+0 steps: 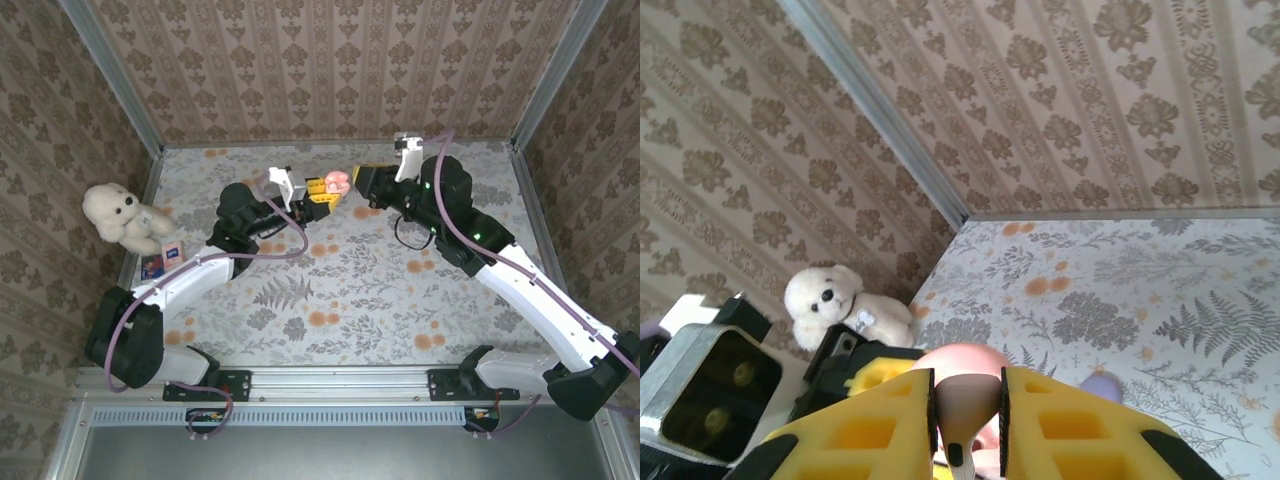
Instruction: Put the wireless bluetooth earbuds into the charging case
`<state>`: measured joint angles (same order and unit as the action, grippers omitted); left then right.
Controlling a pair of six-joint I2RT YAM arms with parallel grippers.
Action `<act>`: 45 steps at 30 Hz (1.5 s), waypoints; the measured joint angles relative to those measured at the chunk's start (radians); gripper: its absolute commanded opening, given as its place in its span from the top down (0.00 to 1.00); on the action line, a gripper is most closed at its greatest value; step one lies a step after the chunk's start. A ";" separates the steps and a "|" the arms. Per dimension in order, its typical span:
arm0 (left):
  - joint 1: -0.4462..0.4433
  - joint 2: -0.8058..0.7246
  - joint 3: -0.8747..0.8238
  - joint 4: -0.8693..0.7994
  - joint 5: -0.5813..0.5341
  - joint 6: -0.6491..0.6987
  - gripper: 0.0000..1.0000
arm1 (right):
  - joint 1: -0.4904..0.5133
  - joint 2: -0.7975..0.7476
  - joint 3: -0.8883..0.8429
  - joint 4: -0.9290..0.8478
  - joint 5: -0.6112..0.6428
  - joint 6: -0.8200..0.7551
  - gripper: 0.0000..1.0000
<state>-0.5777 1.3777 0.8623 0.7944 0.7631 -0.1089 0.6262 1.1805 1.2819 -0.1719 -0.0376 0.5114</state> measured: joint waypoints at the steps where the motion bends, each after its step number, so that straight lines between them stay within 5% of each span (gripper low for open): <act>1: -0.003 0.000 0.002 -0.004 0.000 0.000 1.00 | 0.013 0.000 0.000 0.000 0.002 -0.011 0.77; 45: -0.012 0.000 0.011 -0.047 0.001 0.016 1.00 | 0.076 0.084 0.015 -0.027 0.126 -0.127 0.78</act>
<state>-0.5896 1.3777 0.8730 0.7471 0.7639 -0.0925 0.7017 1.2648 1.2972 -0.1986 0.0879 0.3847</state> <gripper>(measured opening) 0.207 0.226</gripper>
